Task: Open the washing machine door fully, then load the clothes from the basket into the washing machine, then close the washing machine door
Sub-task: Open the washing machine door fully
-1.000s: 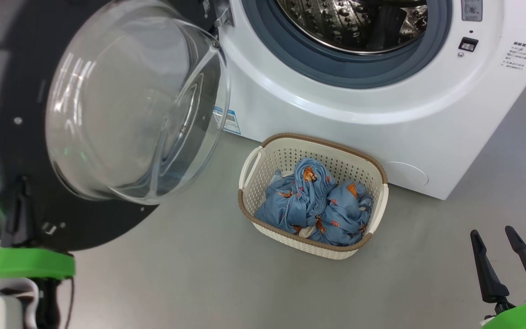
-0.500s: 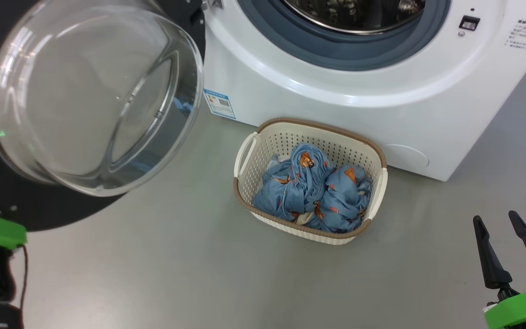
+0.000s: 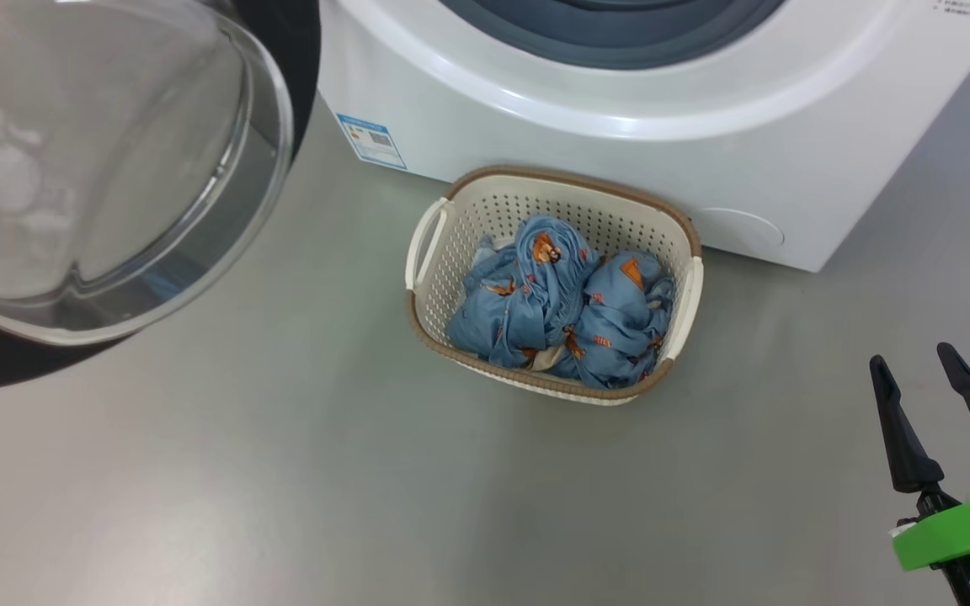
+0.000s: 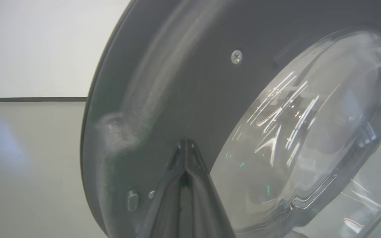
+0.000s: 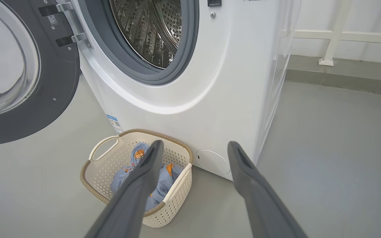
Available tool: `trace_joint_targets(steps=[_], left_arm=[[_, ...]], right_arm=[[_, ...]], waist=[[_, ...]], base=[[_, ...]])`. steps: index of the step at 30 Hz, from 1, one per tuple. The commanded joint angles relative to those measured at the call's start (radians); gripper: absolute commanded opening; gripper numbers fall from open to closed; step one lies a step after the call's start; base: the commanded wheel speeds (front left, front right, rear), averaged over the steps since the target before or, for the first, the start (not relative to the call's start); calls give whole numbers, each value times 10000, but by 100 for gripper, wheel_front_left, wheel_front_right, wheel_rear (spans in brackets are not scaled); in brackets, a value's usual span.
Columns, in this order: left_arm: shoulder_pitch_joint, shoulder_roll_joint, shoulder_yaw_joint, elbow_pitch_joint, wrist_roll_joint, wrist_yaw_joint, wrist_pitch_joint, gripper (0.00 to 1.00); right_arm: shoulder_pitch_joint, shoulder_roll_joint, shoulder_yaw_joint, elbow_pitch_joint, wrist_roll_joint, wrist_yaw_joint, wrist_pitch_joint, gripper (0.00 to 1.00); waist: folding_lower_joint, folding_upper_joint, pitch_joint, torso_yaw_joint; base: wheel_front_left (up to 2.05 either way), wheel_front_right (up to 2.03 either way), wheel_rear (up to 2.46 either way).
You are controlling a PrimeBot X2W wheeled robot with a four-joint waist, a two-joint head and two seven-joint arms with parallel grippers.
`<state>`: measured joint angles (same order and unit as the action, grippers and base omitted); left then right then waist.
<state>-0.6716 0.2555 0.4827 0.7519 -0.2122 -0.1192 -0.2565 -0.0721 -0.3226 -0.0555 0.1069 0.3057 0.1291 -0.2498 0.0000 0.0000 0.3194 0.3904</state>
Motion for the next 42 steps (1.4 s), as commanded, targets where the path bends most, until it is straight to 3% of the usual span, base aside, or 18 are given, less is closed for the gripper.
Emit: trace_joint_targets(steps=[1, 20, 32, 37, 40, 42], left_arm=[[-257, 800, 364, -157, 168, 20, -53, 0], [-697, 914, 1038, 150, 732, -86, -53, 0], [741, 453, 361, -833, -212, -113, -53, 0], [1628, 300, -146, -1417, -574, -113, -53, 37], [2157, 226, -436, -1799, -748, -114, -53, 45], [2491, 154, -557, -2075, -843, -114, -53, 71]], right_arm=[[-176, -220, 207, -275, -87, 16, -120, 100], [-514, -161, 374, -235, -149, 16, -120, 100], [-222, 13, 481, -90, -30, 16, -120, 100], [-46, 121, 501, -57, 23, 16, -120, 100], [67, 160, 512, -27, 70, 16, -120, 100], [172, 197, 499, -21, 97, 16, -120, 100]], waist=[[0, 0, 236, -176], [0, 0, 408, -426], [0, 0, -493, -446], [0, 0, -954, -522], [0, 0, -1221, -594], [0, 0, -1413, -649]], base=[[0, 0, 0], [0, 0, 0], [0, 0, 0], [0, 0, 0], [0, 0, 0], [0, 0, 0]])
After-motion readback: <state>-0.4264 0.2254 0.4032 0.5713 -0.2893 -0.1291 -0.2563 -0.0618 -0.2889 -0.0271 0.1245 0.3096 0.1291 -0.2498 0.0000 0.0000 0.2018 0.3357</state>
